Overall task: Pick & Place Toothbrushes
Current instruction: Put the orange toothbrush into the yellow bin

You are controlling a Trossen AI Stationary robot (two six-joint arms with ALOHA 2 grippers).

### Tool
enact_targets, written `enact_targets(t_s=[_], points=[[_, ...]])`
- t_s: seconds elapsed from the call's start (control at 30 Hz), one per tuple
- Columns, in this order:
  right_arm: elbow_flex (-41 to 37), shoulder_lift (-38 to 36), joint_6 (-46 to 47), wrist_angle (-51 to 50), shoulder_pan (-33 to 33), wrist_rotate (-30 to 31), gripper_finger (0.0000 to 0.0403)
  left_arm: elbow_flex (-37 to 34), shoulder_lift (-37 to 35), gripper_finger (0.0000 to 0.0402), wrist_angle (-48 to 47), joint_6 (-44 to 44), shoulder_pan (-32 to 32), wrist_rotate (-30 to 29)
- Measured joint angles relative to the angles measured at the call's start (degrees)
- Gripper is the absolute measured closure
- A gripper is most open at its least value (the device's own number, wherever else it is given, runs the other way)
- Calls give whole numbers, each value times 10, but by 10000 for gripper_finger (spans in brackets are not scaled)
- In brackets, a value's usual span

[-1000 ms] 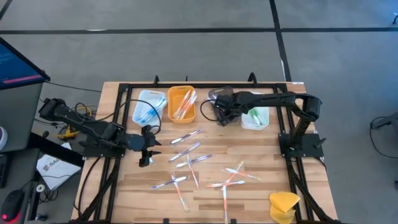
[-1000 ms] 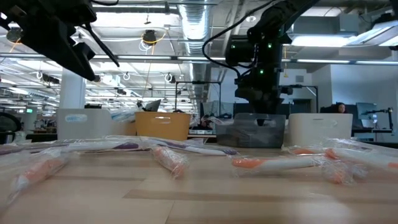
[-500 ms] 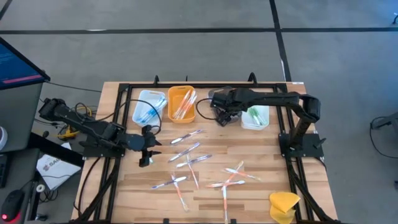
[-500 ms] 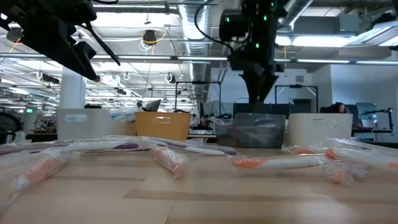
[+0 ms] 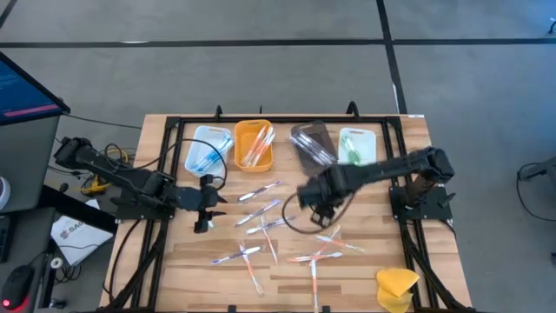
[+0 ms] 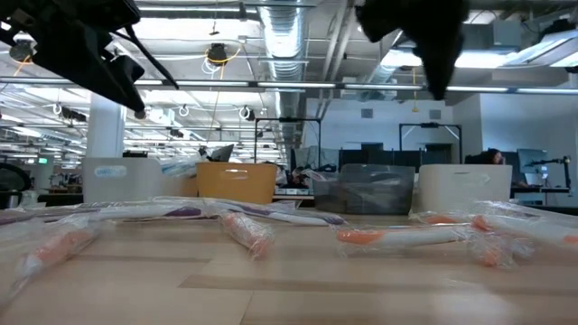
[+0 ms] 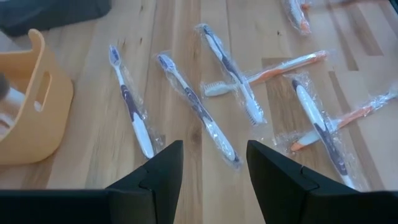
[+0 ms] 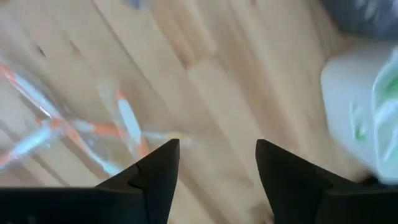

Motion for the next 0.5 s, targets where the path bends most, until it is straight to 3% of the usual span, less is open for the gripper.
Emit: enact_targets(t_s=[0.27,0.5], points=[[-1,7,133,-9,128,1,197,0,0,229,38,34,0,4],[-3,13,125,43,224,39,207,0,5,229,107,81,0,4]])
